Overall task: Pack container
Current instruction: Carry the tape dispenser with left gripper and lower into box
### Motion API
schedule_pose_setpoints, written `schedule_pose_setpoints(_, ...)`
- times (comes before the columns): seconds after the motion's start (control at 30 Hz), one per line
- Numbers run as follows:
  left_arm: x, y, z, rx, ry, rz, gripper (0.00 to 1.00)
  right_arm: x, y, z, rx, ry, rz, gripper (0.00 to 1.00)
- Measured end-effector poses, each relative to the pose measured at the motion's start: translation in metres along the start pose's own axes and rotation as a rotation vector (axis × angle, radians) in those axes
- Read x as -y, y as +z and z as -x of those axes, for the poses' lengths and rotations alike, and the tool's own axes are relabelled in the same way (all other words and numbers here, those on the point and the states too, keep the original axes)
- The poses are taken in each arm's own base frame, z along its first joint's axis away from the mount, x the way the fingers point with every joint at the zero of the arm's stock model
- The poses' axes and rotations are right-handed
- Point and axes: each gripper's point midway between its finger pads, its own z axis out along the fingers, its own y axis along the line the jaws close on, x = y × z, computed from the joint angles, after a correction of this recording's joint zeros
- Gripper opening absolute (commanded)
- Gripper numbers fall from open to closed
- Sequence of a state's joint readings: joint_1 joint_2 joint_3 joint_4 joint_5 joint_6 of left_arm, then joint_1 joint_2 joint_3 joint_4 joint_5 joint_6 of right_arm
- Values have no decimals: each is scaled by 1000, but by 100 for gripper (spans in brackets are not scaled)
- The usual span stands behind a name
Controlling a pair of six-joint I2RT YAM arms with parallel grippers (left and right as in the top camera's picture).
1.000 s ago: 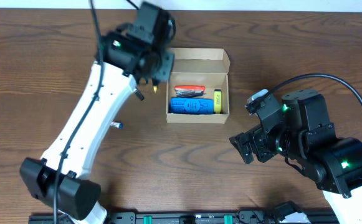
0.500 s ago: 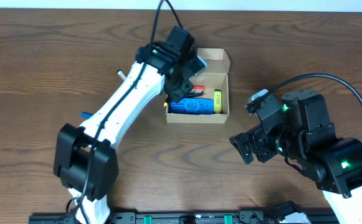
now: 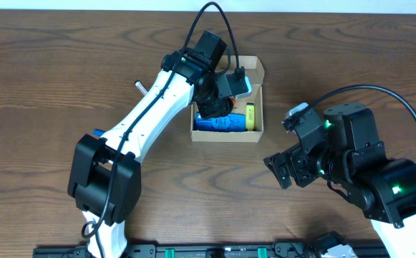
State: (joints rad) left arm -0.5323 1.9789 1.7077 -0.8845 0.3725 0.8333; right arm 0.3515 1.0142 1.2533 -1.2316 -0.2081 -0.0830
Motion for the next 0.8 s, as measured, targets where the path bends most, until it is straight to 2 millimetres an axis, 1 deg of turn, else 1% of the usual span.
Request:
schedule_pose_setpoints(0.1,1,0,1,4,60,-7,5,0,0,0,0,0,0,99)
schedule_pose_setpoints(0.2,2,6,-1,0,110,-20,7,0,0,0,0,0,0,99)
schedule_pose_setpoints(0.33,-3,27,-9,-26,157,-36,5,0,0,0,0,0,0,99)
schedule_pose_setpoints(0.5,-16,57,-28,-102,177,-18,5,0,0,0,0,0,0,99)
schedule_pose_setpoints(0.63,-22,67,-36,-139,187,-1,6,0,0,0,0,0,0,99)
schedule_pose_setpoints(0.67,-23,67,-36,-144,190,4,8,0,0,0,0,0,0,99)
schedule_pose_setpoints(0.77,-24,67,-37,-150,192,11,16,0,0,0,0,0,0,99)
schedule_pose_setpoints(0.8,-24,66,-37,-152,192,12,22,0,0,0,0,0,0,99)
